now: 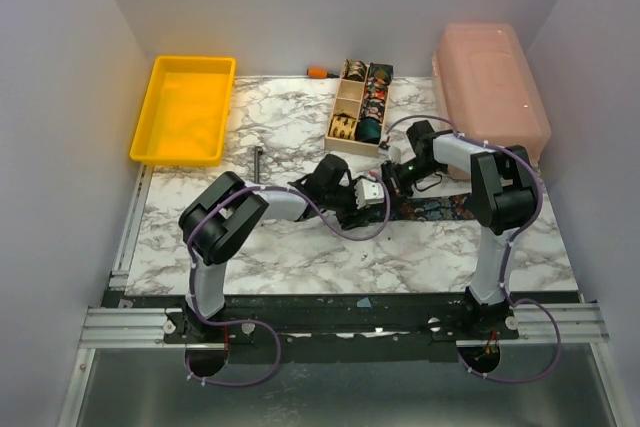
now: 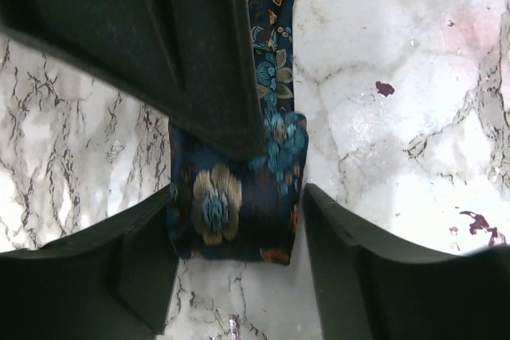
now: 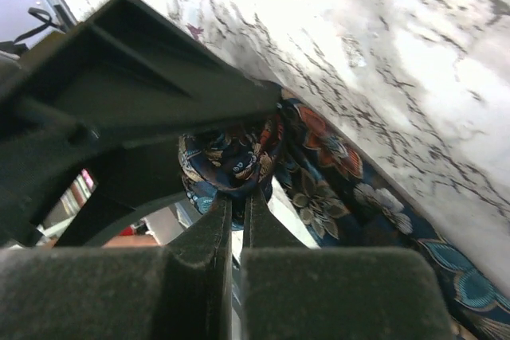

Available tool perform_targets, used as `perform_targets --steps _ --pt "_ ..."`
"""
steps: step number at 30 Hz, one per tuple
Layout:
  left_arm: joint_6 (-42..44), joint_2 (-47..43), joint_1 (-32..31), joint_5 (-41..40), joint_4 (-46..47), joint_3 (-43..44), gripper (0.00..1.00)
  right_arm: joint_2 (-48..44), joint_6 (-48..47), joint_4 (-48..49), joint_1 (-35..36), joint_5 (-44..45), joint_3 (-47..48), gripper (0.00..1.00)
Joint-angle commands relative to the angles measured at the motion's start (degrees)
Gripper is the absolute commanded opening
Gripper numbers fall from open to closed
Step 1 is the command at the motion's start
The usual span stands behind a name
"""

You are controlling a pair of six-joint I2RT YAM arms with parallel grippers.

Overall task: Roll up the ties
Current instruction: Roll the tie at the center of the board.

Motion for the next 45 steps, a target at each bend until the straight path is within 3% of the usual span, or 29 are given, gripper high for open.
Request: perform_targets --steps 1,7,17,23,27,30,34,41,45 --pt "-6.79 1.24 1.49 5.76 2.33 -3.50 0.67 2.90 -6.57 2.27 -0.72 14.19 -2.97 0.00" --pt "-12.09 1.65 2.44 10.47 15.63 -5.95 0.81 4.65 -8.27 4.15 -1.85 18.55 -2.96 0.00" --pt "-17.38 6.93 2.05 12.42 26.30 -2.65 0.80 6.83 -8.37 5.59 -1.86 19.94 -2.91 0.00" --pt "-16.08 8.90 1.02 11.22 24.95 -1.51 0.65 7.48 -9.66 5.46 -1.79 20.08 -2.04 0.00" --pt "-14.06 7.59 0.82 8.83 19.83 -1.83 0.35 7.41 -9.58 5.25 -1.35 19.10 -1.07 0.00" --pt "-10.92 6.25 0.33 4.20 10.23 -1.37 0.20 6.26 -8.58 2.81 -1.32 17.57 1.54 0.01" --pt "-7.31 3.68 0.54 1.15 7.21 -5.90 0.10 0.66 -9.76 -1.79 -1.32 20.92 4.95 0.20" --pt "-4.38 1.30 1.25 2.58 6.80 -9.45 0.08 -12.51 -14.65 -7.90 -1.34 28.28 10.37 0.50" --pt "-3.59 1.52 1.29 2.29 6.49 -8.63 0.07 -20.86 -12.89 -3.64 -1.37 34.83 11.76 0.59"
